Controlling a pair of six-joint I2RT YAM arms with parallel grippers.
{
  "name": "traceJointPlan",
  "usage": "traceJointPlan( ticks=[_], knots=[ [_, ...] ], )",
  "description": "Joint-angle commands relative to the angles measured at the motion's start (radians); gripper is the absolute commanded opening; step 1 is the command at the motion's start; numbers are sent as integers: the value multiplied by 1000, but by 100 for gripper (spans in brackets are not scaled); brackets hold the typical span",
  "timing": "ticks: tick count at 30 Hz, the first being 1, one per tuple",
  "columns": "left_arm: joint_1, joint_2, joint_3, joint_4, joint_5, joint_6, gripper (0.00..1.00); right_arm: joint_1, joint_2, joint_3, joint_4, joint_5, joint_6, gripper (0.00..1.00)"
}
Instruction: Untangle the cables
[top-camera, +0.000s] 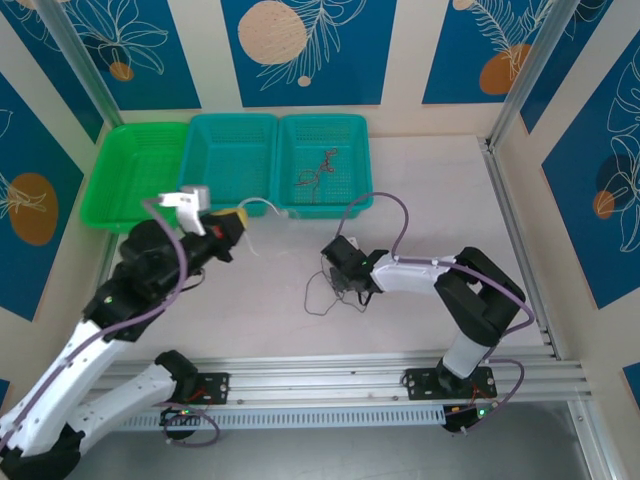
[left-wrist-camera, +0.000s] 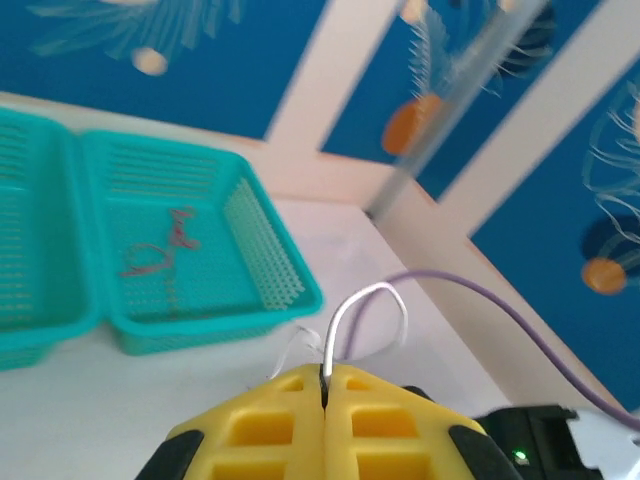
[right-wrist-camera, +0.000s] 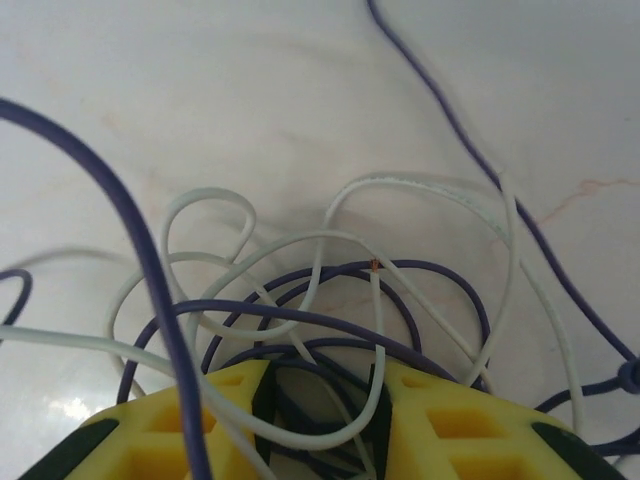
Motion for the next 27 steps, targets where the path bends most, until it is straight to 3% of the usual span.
traceJointPlan(
  ticks=[1, 3, 7, 10, 14, 17, 19, 24, 27],
  knots=[
    [31, -7, 106, -233, -246, 101, 0, -52, 35, -24, -87, 10, 81, 34],
    [58, 18, 178, -275, -310, 145, 0, -71, 23, -37, -85, -3, 90, 34],
    [130, 144, 339, -276, -311, 246, 0, -72, -22, -47, -82, -27, 82, 34],
    [227, 274, 464, -270, -251, 289, 0, -71, -57, -28, -119, -55, 101, 34],
    [439, 444, 650, -287, -115, 281, 0, -50, -157, -16, -166, -74, 135, 36],
    [581, 549, 757, -287, -25, 249, 0, -33, -262, -20, -196, -89, 134, 45],
    [656, 624, 831, -286, 17, 229, 0, -32, -348, -26, -222, -125, 119, 56],
    [771, 784, 974, -285, 32, 222, 0, -36, -598, -55, -260, -178, 74, 72],
    [838, 889, 1075, -293, 62, 186, 0, -47, -741, -62, -302, -171, 88, 76]
  ],
)
